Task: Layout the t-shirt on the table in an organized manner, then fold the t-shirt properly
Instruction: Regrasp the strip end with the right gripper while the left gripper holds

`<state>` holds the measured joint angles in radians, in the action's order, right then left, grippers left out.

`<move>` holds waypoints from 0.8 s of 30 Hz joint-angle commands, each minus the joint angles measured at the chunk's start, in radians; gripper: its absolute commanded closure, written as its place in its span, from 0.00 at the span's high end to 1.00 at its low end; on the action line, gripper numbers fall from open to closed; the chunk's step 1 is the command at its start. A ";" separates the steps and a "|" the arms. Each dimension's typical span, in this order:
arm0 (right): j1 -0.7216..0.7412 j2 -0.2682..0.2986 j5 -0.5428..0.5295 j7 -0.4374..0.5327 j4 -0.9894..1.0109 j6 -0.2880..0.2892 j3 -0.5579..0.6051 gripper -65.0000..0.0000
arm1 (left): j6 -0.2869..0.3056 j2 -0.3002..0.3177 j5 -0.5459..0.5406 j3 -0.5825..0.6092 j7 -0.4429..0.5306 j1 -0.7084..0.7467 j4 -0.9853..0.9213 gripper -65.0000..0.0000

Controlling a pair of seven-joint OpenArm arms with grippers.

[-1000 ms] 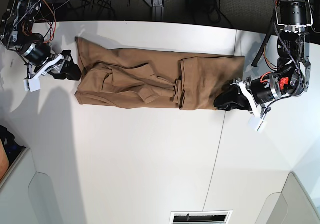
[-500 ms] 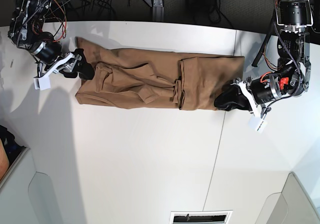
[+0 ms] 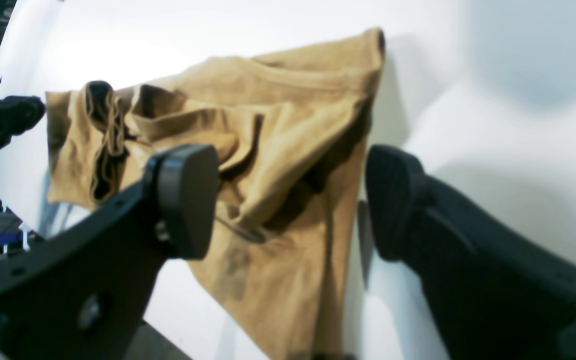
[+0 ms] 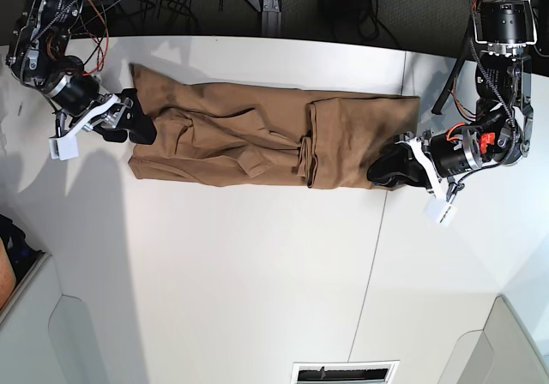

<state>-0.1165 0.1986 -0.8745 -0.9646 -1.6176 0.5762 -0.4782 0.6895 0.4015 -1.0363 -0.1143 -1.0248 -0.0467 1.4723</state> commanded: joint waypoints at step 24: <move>0.008 -0.014 0.061 0.075 0.066 0.003 0.019 0.69 | 0.009 0.014 -0.021 -0.006 0.014 -0.017 0.017 0.21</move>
<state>-0.1184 0.1753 -0.7940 -0.9020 -1.5402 0.5755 -0.4591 0.6895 0.4015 -1.0351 -0.1143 -1.0248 -0.0471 1.4723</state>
